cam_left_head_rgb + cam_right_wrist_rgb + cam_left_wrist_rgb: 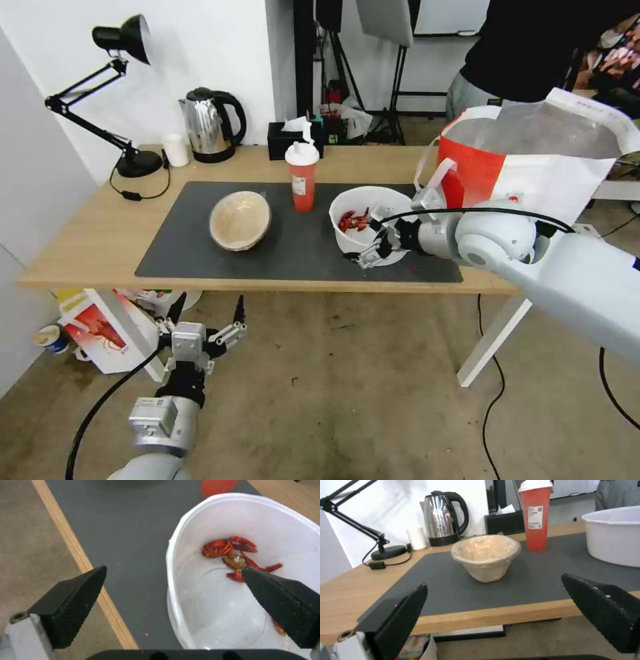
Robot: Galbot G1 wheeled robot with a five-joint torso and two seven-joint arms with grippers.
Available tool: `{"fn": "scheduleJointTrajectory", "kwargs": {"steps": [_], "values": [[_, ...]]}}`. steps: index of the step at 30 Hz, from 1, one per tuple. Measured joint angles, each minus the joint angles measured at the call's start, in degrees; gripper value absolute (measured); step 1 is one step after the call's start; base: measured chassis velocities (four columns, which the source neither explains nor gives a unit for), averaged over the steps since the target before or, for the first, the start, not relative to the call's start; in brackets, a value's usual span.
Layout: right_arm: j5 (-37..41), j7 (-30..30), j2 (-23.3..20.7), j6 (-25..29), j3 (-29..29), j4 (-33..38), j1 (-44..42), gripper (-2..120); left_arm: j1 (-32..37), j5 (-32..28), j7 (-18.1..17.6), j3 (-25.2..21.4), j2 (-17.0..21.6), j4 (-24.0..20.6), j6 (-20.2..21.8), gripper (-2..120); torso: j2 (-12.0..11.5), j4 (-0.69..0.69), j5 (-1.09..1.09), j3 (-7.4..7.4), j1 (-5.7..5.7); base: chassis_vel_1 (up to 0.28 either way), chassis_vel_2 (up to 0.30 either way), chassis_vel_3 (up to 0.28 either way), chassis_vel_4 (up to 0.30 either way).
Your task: Pick up the trash from the table and place it into the takeout bag.
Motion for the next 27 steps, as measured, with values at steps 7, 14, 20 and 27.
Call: {"fn": "scheduleJointTrajectory", "kwargs": {"steps": [7, 14, 20, 27], "values": [[0.0, -0.3, 0.3, 0.0, -1.4, -0.9, 0.9, 100, 0.0, 0.0, 0.0, 0.0, 0.0, 0.0, 0.0, 100, 0.0, 0.00, 0.00, 0.00, 0.00, 0.000, 0.000, 0.000, 0.000], [-0.5, -1.2, 0.5, 0.0, -2.2, -2.2, 1.1, 100, 0.0, 0.0, 0.0, 0.0, 0.0, 0.0, 0.0, 100, 0.0, 0.00, 0.00, 0.00, 0.00, 0.000, 0.000, 0.000, 0.000], [-0.6, -1.3, 0.6, 0.0, -2.4, -2.9, 1.2, 100, 0.0, 0.0, 0.0, 0.0, 0.0, 0.0, 0.0, 100, 0.0, 0.00, 0.00, 0.00, 0.00, 0.000, 0.000, 0.000, 0.000], [-0.6, -1.3, 0.9, 0.0, -2.3, -4.0, 0.8, 100, 0.0, 0.0, 0.0, 0.0, 0.0, 0.0, 0.0, 100, 0.0, 0.00, 0.00, 0.00, 0.00, 0.000, 0.000, 0.000, 0.000]]}}
